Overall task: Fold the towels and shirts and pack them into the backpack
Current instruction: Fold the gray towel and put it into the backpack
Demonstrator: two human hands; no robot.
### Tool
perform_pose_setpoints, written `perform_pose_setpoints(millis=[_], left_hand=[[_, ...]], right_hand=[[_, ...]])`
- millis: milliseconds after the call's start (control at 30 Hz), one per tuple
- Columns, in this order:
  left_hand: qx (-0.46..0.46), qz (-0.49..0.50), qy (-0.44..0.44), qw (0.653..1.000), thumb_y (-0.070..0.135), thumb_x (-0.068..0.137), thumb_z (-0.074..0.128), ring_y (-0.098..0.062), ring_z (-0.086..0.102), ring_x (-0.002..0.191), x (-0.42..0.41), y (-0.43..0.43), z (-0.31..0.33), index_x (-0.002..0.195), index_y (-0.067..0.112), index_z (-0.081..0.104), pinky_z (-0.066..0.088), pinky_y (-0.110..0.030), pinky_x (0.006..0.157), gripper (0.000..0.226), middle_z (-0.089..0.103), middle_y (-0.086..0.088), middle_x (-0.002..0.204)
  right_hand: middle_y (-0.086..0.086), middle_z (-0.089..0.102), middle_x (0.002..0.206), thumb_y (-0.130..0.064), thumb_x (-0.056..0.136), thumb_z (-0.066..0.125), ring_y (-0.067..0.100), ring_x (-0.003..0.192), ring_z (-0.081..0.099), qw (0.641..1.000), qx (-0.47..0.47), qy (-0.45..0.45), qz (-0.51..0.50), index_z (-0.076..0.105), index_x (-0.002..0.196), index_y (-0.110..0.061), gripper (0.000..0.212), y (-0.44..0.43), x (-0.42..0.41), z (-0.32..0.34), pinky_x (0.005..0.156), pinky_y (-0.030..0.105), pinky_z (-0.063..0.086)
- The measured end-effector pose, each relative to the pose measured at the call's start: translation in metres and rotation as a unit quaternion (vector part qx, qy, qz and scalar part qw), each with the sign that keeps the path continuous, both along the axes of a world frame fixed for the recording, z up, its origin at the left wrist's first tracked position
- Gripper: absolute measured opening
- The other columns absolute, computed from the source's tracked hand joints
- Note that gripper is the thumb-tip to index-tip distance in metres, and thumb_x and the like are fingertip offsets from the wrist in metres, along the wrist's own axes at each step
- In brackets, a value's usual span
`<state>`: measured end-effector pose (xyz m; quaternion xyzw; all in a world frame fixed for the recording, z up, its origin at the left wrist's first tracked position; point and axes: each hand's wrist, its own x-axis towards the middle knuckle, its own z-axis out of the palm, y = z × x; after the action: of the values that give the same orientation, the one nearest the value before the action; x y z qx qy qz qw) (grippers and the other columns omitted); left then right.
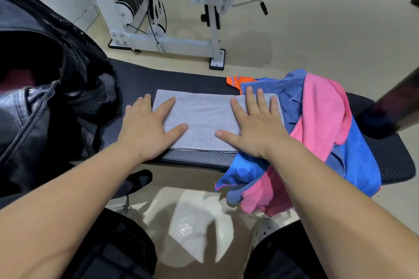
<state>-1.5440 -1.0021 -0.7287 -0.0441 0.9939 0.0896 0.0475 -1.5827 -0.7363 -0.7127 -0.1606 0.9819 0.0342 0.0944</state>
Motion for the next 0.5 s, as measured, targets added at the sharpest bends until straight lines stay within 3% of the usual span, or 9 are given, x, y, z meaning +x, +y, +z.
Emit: perform_pose_setpoints(millis=[100, 200, 300, 500], left_hand=[[0.060, -0.019, 0.048, 0.997, 0.073, 0.083, 0.032, -0.035, 0.040, 0.133, -0.003, -0.011, 0.006, 0.145, 0.035, 0.049, 0.031, -0.050, 0.115, 0.075, 0.050, -0.011, 0.142], [0.111, -0.005, 0.055, 0.992, 0.055, 0.082, 0.052, -0.031, 0.052, 0.120, -0.009, -0.015, 0.014, 0.127, 0.029, 0.066, 0.037, -0.042, 0.107, 0.054, 0.062, -0.005, 0.124], [0.148, 0.037, 0.012, 0.988, 0.041, 0.084, 0.071, -0.024, 0.055, 0.114, -0.011, -0.011, 0.025, 0.126, 0.035, 0.062, 0.043, -0.037, 0.102, 0.043, 0.059, -0.001, 0.119], [0.199, 0.057, -0.028, 0.978, 0.037, 0.078, 0.080, -0.016, 0.056, 0.095, -0.015, -0.015, 0.035, 0.120, 0.044, 0.057, 0.044, -0.031, 0.083, 0.048, 0.058, 0.012, 0.101]], right_hand=[[0.011, -0.026, 0.164, -0.086, 0.084, 0.016, 0.035, 0.151, -0.024, 0.999, -0.018, 0.025, 0.027, 0.002, 0.160, -0.029, 0.096, -0.014, 0.003, 0.008, 0.119, 0.061, -0.012], [0.006, -0.024, 0.166, -0.082, 0.088, 0.016, 0.032, 0.152, -0.023, 0.998, -0.049, 0.009, 0.050, 0.000, 0.160, -0.032, 0.089, -0.035, 0.010, 0.007, 0.119, 0.061, -0.011], [0.005, -0.021, 0.166, -0.082, 0.089, 0.011, 0.032, 0.152, -0.021, 0.999, -0.043, -0.006, 0.026, -0.003, 0.160, -0.035, 0.087, -0.047, 0.009, -0.004, 0.118, 0.063, -0.012], [0.004, -0.020, 0.167, -0.082, 0.088, 0.009, 0.033, 0.152, -0.020, 0.999, -0.037, -0.013, 0.007, -0.007, 0.159, -0.038, 0.085, -0.050, 0.005, -0.012, 0.117, 0.065, -0.012]])
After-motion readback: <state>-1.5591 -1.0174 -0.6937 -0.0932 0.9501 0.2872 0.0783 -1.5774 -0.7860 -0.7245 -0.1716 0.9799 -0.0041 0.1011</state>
